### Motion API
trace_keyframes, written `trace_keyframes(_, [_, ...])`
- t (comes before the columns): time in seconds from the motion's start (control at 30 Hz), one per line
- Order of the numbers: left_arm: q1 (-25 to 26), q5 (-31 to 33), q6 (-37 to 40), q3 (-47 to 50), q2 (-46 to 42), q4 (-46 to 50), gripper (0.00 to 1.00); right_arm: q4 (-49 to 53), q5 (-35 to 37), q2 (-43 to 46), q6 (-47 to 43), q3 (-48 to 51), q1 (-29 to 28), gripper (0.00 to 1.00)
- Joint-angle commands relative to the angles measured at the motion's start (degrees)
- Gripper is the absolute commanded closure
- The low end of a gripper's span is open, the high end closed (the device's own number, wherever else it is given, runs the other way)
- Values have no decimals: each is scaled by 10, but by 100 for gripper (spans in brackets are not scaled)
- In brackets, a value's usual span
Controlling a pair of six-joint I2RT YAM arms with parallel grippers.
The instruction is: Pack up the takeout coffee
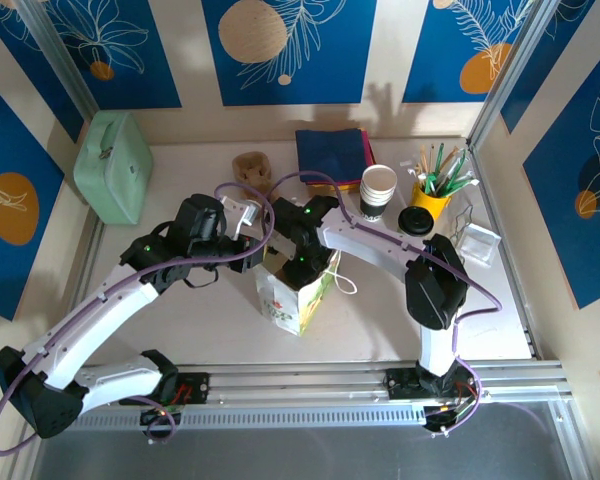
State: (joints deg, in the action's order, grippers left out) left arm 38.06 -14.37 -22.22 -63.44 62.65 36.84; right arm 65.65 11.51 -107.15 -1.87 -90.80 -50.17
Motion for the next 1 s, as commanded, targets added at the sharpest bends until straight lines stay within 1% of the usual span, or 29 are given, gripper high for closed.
trace_keyframes(0.0, [6,-7,1,-5,0,-17,87,-2,-10,-14,-3,21,2,63])
trace_keyframes(0.67, [5,-11,3,-16,22,-19,87,-54,-10,-33,5,76,7,63])
trace_keyframes(0.97, [5,-11,1,-11,19,-21,88,-47,-2,-24,9,69,7,59])
